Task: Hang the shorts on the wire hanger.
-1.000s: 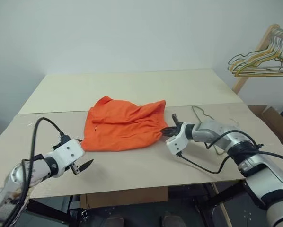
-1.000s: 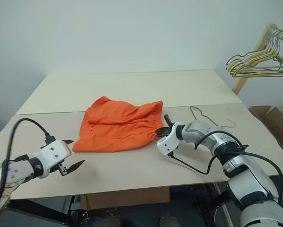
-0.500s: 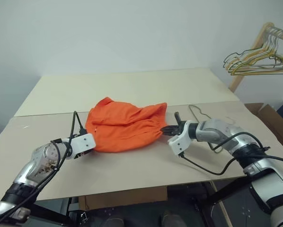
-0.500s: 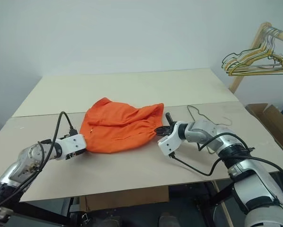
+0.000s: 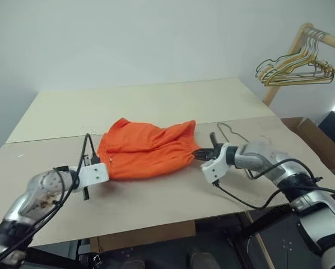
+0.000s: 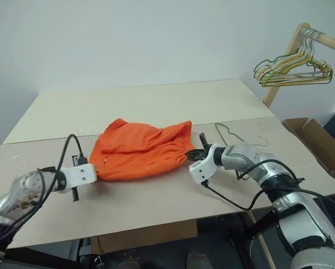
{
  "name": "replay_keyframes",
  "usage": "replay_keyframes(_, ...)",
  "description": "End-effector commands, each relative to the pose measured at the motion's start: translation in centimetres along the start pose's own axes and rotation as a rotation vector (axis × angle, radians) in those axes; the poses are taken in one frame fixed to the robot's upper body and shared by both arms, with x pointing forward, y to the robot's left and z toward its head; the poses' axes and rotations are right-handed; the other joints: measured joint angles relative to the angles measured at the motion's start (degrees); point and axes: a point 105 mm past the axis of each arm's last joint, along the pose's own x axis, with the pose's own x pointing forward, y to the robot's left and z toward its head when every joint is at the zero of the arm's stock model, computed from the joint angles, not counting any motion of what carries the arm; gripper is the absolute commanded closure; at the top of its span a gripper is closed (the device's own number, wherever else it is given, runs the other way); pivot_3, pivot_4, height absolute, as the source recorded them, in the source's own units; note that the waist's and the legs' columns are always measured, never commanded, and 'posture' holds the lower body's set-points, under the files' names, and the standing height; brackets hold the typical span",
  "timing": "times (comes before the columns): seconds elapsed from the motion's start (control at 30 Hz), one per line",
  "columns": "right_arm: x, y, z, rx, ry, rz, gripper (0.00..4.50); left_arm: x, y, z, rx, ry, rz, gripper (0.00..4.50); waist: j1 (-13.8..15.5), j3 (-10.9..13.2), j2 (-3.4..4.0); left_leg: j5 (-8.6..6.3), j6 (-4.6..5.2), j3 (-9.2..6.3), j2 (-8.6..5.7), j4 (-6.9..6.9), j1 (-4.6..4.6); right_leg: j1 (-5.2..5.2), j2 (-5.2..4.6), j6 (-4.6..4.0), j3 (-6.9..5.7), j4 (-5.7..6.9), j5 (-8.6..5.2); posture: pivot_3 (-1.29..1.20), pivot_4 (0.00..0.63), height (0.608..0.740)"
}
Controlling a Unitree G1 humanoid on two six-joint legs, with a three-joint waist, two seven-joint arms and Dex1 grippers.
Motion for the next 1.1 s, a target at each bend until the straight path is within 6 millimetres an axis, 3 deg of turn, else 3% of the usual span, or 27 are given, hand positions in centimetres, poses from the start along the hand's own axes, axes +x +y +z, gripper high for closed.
replay_keyframes(0.03, -2.1, -1.8, -0.6, 0.033, 0.013, -0.108, 4.5, -3.4, -0.1, 1.4, 0.051, -0.049, -0.05, 4.46, -0.1, 0.0, 0.0, 0.0, 0.0, 0.01, 0.01, 0.0, 0.0, 0.0, -0.01, 0.01, 0.0, 0.0, 0.0, -0.04, 0.0, 0.74)
replay_keyframes(0.23, -6.1, -0.1, 0.6, 0.148, -0.095, -0.12, 4.5, -9.1, -4.9, 2.6, 0.038, -0.067, -0.291, 4.46, 0.6, 0.0, 0.01, -0.06, 0.09, 0.09, 0.03, 0.01, 0.04, 0.08, -0.05, 0.01, 0.02, -0.06, -0.02, -0.03, 0.0, 0.74)
replay_keyframes(0.33, -7.4, 0.6, 1.4, 0.182, -0.145, -0.08, 4.5, -10.6, -6.3, 3.3, 0.037, -0.074, -0.357, 4.46, 0.8, 0.0, 0.0, -0.07, 0.12, 0.16, -0.02, 0.02, 0.08, 0.17, -0.12, 0.03, 0.0, -0.09, -0.05, -0.03, 0.0, 0.74)
replay_keyframes(0.43, -7.9, 0.4, 1.6, 0.227, -0.176, -0.062, 4.5, -10.8, -6.3, 4.0, 0.016, -0.094, -0.343, 4.46, 1.0, 0.0, -0.01, -0.06, 0.12, 0.23, 0.01, 0.04, 0.22, 0.33, -0.08, 0.01, 0.02, -0.12, -0.07, -0.03, 0.0, 0.74)
replay_keyframes(0.57, -6.4, -2.2, 0.5, 0.338, -0.156, -0.158, 4.5, -9.3, -3.2, 4.4, 0.013, -0.129, -0.197, 4.46, 1.0, 0.0, -0.05, -0.07, 0.14, 0.22, 0.06, 0.03, 0.51, 0.57, 0.02, 0.01, 0.03, -0.1, -0.11, -0.03, 0.0, 0.74)
replay_keyframes(0.63, -5.3, -4.5, -0.9, 0.441, -0.115, -0.242, 4.5, -8.5, -0.1, 4.8, -0.015, -0.157, -0.075, 4.46, 0.9, 0.0, -0.06, -0.07, 0.13, 0.22, 0.08, 0.03, 0.52, 0.57, 0.06, -0.02, 0.04, -0.1, -0.09, -0.03, 0.0, 0.74)
replay_keyframes(0.7, -4.2, -7.2, -3.2, 0.513, -0.038, -0.34, 4.5, -7.8, 5.0, 5.4, -0.07, -0.205, 0.101, 4.46, 1.0, 0.1, -0.11, -0.07, 0.13, 0.15, 0.07, 0.04, 0.53, 0.59, 0.11, -0.01, 0.02, -0.09, -0.06, -0.02, 0.0, 0.74)
replay_keyframes(0.83, -2.7, -13.7, -8.1, 0.587, 0.177, -0.588, 4.5, -7.7, 17.9, 5.9, -0.098, -0.177, 0.569, 4.46, 1.4, 0.0, -0.19, 0.04, -0.06, -0.05, 0.05, 0.09, 0.21, 0.2, 0.19, -0.04, -0.08, -0.05, 0.15, 0.0, 0.0, 0.74)
replay_keyframes(0.9, -3.1, -17.6, -9.4, 0.585, 0.27, -0.774, 4.5, -9.3, 24.2, 6.4, -0.113, -0.118, 0.863, 4.46, 1.1, 0.0, -0.21, 0.22, -0.36, -0.12, 0.03, 0.04, 0.08, 0.03, 0.2, -0.07, -0.1, -0.04, 0.26, 0.01, 0.0, 0.74)
replay_keyframes(1.0, -5.6, -22.8, -9.9, 0.606, 0.318, -1.112, 4.5, -12.8, 29.5, 8.0, -0.097, -0.091, 1.218, 4.46, 0.6, 0.0, -0.28, 0.38, -0.64, -0.13, -0.03, -0.01, -0.37, -0.57, 0.11, -0.05, -0.05, 0.37, 0.27, 0.01, 0.0, 0.74)
replay_keyframes(1.1, -9.1, -26.3, -8.6, 0.531, 0.262, -1.433, 4.5, -16.9, 31.8, 11.3, 0.028, -0.146, 1.485, 4.46, 0.1, -0.1, -0.31, 0.7, -1.27, 0.16, -0.21, 0.04, -1.67, -2.19, -0.25, -0.01, 0.02, 0.82, 0.27, 0.0, 0.0, 0.74)
